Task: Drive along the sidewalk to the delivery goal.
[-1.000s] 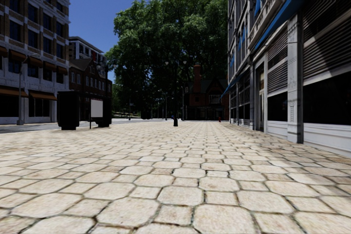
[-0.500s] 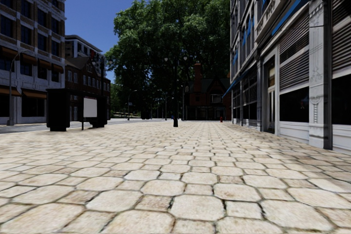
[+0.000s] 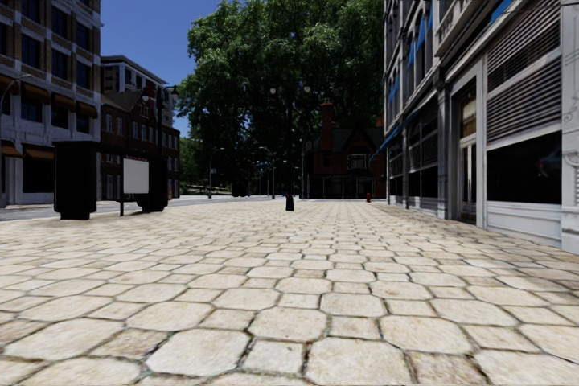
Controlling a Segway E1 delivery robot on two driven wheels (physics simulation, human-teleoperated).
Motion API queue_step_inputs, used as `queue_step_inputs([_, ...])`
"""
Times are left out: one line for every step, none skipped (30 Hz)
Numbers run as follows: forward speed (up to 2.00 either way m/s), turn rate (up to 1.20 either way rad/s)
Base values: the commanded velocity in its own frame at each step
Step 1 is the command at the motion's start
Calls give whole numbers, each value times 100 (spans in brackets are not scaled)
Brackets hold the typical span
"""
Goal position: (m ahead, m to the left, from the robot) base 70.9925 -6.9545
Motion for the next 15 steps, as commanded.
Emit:
queue_step_inputs([200, 0])
queue_step_inputs([200, 0])
queue_step_inputs([200, 0])
queue_step_inputs([200, 0])
queue_step_inputs([200, 0])
queue_step_inputs([200, 0])
queue_step_inputs([200, 0])
queue_step_inputs([200, 0])
queue_step_inputs([200, 0])
queue_step_inputs([200, 0])
queue_step_inputs([200, 0])
queue_step_inputs([200, 0])
queue_step_inputs([200, 0])
queue_step_inputs([200, 0])
queue_step_inputs([200, 0])
